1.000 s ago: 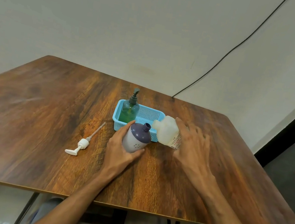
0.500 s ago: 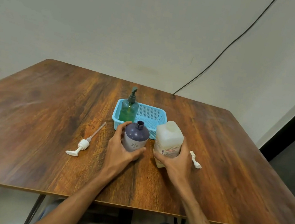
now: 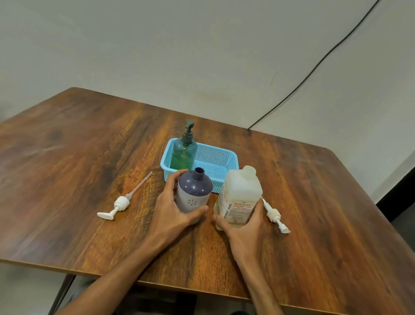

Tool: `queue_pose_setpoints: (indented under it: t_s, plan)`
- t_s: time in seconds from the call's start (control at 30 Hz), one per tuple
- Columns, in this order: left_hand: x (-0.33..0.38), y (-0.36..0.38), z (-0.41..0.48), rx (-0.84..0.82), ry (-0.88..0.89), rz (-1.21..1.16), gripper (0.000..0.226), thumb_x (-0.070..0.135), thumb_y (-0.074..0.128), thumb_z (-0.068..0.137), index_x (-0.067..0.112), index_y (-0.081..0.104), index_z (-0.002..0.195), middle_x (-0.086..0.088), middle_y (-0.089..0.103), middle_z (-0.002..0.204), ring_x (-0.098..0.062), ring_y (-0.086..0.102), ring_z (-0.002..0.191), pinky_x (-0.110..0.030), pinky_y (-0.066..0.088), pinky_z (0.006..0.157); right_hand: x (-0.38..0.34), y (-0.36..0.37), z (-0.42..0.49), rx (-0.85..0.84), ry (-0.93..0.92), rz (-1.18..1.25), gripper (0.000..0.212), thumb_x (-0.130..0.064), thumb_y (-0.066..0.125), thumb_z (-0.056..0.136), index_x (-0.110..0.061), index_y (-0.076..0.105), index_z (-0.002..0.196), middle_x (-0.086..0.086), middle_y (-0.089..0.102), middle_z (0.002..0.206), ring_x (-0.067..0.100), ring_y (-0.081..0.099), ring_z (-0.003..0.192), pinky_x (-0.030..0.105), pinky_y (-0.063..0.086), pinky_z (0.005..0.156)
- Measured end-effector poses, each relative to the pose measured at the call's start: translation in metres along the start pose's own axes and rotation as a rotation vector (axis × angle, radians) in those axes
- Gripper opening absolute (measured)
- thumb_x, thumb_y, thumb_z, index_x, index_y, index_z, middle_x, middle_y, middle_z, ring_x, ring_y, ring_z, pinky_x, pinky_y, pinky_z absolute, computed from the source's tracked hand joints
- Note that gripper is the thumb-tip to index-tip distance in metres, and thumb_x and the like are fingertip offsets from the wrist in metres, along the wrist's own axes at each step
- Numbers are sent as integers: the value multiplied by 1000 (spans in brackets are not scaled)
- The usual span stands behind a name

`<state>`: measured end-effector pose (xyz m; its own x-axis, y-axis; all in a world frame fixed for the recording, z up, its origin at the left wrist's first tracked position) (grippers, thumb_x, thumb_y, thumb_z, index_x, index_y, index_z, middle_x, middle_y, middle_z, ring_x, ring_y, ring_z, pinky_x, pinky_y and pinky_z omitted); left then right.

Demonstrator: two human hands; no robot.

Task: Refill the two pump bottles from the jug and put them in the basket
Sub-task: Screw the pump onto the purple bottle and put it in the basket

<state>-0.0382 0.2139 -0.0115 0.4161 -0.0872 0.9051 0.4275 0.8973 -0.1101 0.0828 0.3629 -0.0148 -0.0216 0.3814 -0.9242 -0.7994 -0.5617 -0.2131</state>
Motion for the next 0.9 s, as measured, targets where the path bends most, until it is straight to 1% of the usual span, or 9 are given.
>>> queue_pose_setpoints:
  t_s: [0.2, 0.33, 0.4, 0.5, 0.57, 0.67, 0.73, 0.8, 0.9]
  plan:
    - [2, -1, -2, -21, -36, 1, 100, 48, 91, 62, 24, 42, 146, 15, 58, 137, -1, 59, 124, -28, 54, 104, 3, -5, -5, -6, 52, 37, 105, -23, 97, 60, -38, 31, 141, -22, 48, 132, -4, 49, 120, 6, 47, 82]
    - [1, -3, -5, -46, -60, 25, 109, 49, 92, 62, 29, 34, 152, 12, 54, 145, -1, 55, 130, -35, 51, 110, -3, -12, -18, 78, 41, 33, 103, -21, 94, 65, -29, 32, 148, -13, 45, 142, -9, 48, 120, 0, 45, 81]
    - [-1, -7, -9, -54, -78, 45, 114, 51, 92, 62, 35, 28, 155, 11, 48, 153, -6, 51, 136, -40, 48, 113, -13, -15, -32, 208, 5, -9, 90, -22, 91, 70, -25, 39, 143, -14, 44, 135, -12, 49, 115, 7, 49, 82]
    - [3, -17, -21, -51, -83, 70, 110, 54, 90, 66, 41, 27, 155, 15, 47, 152, -3, 51, 135, -38, 49, 111, -27, -11, -59, 374, -121, -101, 59, -25, 86, 77, -27, 50, 124, -14, 51, 119, 4, 55, 109, 26, 54, 84]
    - [8, -26, -30, -22, -55, 87, 99, 46, 91, 72, 39, 34, 153, 17, 53, 146, 0, 55, 129, -34, 52, 106, -35, 1, -74, 357, -196, -111, 45, -21, 83, 81, -26, 54, 115, -13, 54, 110, 6, 56, 104, 27, 55, 82]
    - [16, -43, -40, 32, -22, 158, 87, 36, 88, 78, 35, 39, 151, 11, 54, 146, -2, 54, 131, -32, 49, 107, -37, 25, -83, 253, -274, -129, 40, -15, 82, 82, -26, 58, 113, -14, 56, 103, 3, 57, 99, 24, 55, 79]
    - [20, -57, -43, 64, 7, 258, 78, 34, 85, 81, 30, 45, 148, 6, 51, 150, -6, 50, 135, -32, 45, 110, -36, 39, -83, 178, -241, -148, 45, -17, 81, 82, -26, 57, 120, -12, 58, 110, 1, 56, 104, 28, 57, 83]
    - [21, -75, -44, 117, 29, 348, 68, 28, 83, 84, 23, 51, 144, 3, 52, 148, -9, 49, 133, -33, 43, 110, -32, 52, -79, 82, -166, -163, 59, -22, 80, 83, -27, 50, 133, -10, 56, 129, 3, 54, 119, 33, 56, 94]
    - [14, -101, -41, 208, 26, 449, 59, 20, 84, 83, 17, 58, 136, -1, 56, 139, -12, 52, 126, -39, 47, 107, -28, 68, -72, -32, -82, -242, 87, -32, 80, 84, -29, 27, 153, -8, 32, 159, 6, 30, 146, 28, 36, 116]
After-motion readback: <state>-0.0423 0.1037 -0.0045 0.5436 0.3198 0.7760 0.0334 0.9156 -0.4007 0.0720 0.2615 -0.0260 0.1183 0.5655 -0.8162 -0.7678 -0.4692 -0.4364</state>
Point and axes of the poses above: each hand's wrist, its own z-axis towards the middle knuckle, its own y-axis out of the palm, x = y × z, the point moved 4 cm from there along z, towards the middle knuckle
